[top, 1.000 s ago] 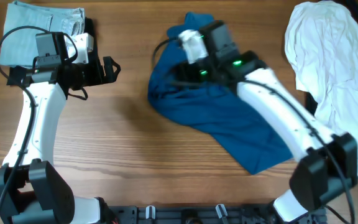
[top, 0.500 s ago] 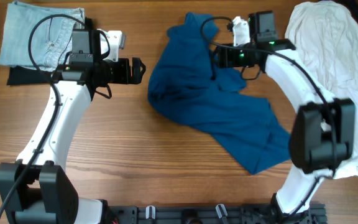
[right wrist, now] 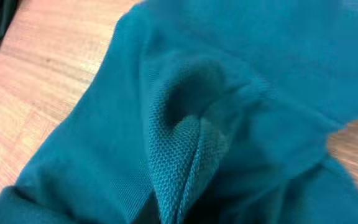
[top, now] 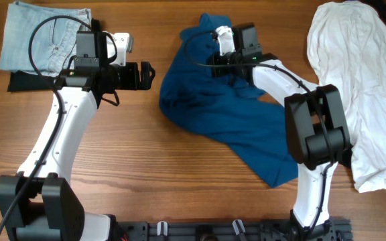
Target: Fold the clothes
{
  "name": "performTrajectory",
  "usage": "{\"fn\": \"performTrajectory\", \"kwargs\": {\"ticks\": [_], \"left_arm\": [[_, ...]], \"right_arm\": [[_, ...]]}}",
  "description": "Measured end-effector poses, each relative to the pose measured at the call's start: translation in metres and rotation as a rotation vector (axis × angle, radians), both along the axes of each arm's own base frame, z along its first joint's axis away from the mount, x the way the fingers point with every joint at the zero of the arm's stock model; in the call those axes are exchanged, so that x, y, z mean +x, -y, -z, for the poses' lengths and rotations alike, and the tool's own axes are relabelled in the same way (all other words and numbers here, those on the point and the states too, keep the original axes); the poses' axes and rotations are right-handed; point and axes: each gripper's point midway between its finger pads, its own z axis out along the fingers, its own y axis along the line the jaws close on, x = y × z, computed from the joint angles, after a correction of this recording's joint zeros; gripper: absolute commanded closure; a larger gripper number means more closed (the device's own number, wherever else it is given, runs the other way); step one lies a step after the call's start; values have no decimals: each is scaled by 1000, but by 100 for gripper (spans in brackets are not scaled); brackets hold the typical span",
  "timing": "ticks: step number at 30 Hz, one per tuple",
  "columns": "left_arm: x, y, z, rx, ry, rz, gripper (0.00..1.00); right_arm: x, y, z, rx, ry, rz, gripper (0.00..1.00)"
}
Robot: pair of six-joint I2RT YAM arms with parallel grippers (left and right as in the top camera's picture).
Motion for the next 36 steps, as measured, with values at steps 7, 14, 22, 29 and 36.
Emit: {"fn": "performTrajectory", "kwargs": {"ticks": [7, 14, 22, 29, 36], "left_arm": [[7, -58, -1, -6, -6, -163, 0], [-6, -168, -18, -4, 27, -448, 0], [-22, -216, -16, -5, 15, -571, 0], [-15, -160, -20, -8, 15, -392, 0], [-8, 51, -26, 129, 139, 155, 0]], "right_arm": [[-6, -34, -201, 194, 272, -61, 96], [-91, -156, -215, 277, 213, -297, 95], [-177, -213, -182, 212, 77, -496, 0], [-80, 56, -210, 82, -44, 98, 0], [-83, 156, -186, -14, -145, 284, 0]]}}
